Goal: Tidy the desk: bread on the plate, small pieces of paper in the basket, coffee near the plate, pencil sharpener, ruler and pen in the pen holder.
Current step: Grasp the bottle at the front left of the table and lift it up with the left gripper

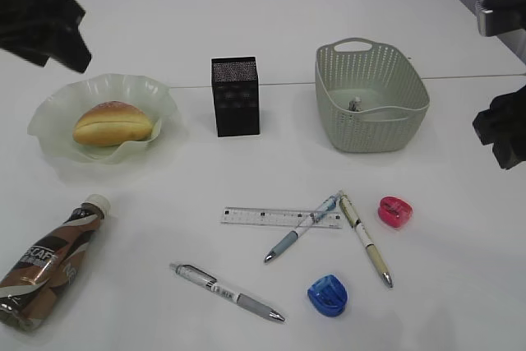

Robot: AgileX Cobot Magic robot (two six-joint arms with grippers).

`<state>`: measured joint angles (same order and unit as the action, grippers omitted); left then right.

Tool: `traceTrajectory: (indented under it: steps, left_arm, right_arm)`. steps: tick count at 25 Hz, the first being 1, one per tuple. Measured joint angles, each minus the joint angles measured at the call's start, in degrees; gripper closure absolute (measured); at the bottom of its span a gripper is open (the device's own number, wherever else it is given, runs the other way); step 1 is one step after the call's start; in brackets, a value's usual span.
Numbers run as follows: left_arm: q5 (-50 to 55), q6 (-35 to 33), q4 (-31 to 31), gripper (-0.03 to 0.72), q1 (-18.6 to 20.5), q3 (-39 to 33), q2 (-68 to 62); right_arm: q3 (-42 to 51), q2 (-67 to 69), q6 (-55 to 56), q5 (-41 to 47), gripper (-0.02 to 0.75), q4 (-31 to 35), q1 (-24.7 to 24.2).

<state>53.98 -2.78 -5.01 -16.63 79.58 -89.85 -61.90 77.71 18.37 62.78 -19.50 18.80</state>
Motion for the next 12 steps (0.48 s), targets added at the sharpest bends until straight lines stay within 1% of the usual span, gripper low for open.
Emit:
traceTrajectory:
  steps: [7,12]
  left_arm:
    - [-4.6,0.0,0.1,0.286,0.1,-18.1,6.0]
    - [-9.3,0.1,0.2,0.280,0.1,-27.7,6.4]
  right_arm:
    - [0.0,0.0,0.0,0.0,0.246,1.7,0.0]
    - [0.0,0.0,0.0,0.0,0.246,2.0,0.0]
